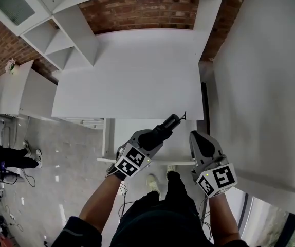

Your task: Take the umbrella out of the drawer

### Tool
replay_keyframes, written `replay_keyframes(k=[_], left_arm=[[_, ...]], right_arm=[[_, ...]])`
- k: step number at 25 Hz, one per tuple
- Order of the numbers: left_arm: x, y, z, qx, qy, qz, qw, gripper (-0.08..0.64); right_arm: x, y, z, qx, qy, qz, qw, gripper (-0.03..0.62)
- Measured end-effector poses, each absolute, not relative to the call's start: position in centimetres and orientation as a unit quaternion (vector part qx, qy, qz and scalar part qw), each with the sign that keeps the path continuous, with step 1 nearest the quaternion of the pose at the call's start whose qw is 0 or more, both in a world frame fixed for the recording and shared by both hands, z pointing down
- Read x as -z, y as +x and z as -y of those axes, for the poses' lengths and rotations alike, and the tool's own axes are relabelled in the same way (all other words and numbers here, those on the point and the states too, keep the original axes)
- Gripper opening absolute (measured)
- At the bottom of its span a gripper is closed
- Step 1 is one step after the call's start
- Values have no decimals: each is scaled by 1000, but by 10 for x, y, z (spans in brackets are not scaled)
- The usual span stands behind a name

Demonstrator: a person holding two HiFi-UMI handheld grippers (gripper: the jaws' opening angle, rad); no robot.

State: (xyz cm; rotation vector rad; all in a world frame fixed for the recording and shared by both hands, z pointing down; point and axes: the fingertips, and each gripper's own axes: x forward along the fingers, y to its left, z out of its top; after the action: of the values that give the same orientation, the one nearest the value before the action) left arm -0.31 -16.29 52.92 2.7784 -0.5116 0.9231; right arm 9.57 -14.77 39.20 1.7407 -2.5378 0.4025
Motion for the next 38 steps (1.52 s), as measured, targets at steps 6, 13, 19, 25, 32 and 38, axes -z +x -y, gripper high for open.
replay_keyframes(k=[6,13,19,25,32,38], left_arm=[[-492,-14,165,-268,937,201,104,199],[-438,-28,174,-198,942,243,116,199],[-399,-42,178,-157,943,269,114,199],[-354,-62,184,-102,936,312,127,201],[-300,-80,190,-55,930,349,101,201],[-271,-91,190,-23,929,359,86,201]], right_arm=[[-378,91,146,-120,567,814,24,5],[-359,87,145,-102,568,816,29,5],[-338,77,144,-80,565,821,27,5],[-310,77,147,-58,573,817,24,5],[-281,72,150,-35,578,815,19,4],[-259,66,151,-14,577,816,11,5]])
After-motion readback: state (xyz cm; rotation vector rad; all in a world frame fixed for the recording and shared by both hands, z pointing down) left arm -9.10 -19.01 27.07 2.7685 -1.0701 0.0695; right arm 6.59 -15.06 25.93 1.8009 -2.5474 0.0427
